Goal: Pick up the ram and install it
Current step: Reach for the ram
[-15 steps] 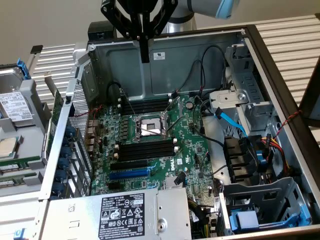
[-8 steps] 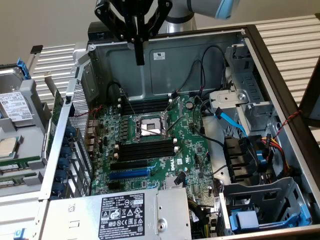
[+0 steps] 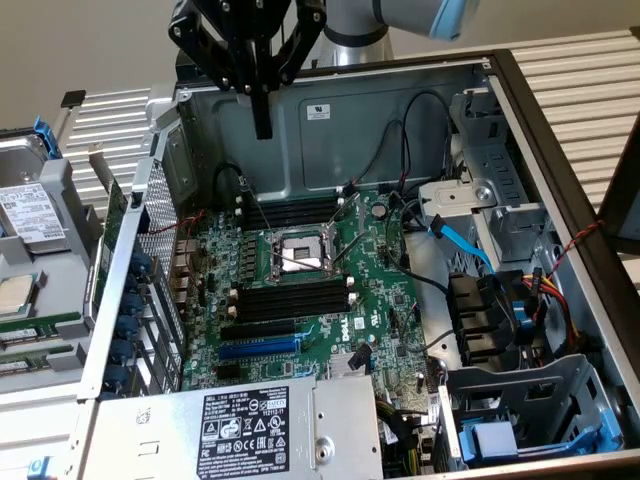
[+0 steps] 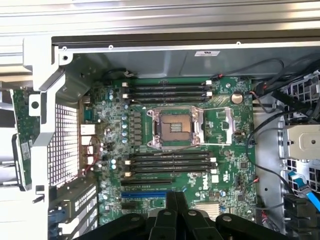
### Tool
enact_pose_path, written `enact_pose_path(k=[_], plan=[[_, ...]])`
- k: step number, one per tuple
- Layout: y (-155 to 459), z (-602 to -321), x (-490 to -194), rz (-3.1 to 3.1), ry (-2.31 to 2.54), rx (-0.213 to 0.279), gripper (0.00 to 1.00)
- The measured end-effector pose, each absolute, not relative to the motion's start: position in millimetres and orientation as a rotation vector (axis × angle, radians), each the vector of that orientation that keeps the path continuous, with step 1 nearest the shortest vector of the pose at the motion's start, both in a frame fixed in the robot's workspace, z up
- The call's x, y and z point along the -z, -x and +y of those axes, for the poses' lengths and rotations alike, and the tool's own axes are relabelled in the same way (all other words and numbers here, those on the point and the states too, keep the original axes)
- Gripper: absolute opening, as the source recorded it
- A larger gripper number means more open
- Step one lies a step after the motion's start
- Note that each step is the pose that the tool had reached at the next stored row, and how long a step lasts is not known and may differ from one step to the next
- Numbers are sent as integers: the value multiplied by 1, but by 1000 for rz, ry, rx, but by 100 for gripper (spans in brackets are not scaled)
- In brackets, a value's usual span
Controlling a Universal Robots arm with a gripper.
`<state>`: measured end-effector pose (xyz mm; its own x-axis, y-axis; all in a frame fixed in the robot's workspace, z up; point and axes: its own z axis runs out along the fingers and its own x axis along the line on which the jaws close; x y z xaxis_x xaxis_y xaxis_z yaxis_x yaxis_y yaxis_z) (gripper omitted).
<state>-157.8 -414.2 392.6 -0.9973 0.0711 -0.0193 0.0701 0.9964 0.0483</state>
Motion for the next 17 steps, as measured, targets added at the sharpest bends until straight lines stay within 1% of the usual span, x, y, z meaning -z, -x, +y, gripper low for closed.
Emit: enact_pose_path(k=[9, 17], plan=[[195, -418, -393, 3118, -110, -74, 11], [208, -418, -393, 3145, -112, -72, 11]])
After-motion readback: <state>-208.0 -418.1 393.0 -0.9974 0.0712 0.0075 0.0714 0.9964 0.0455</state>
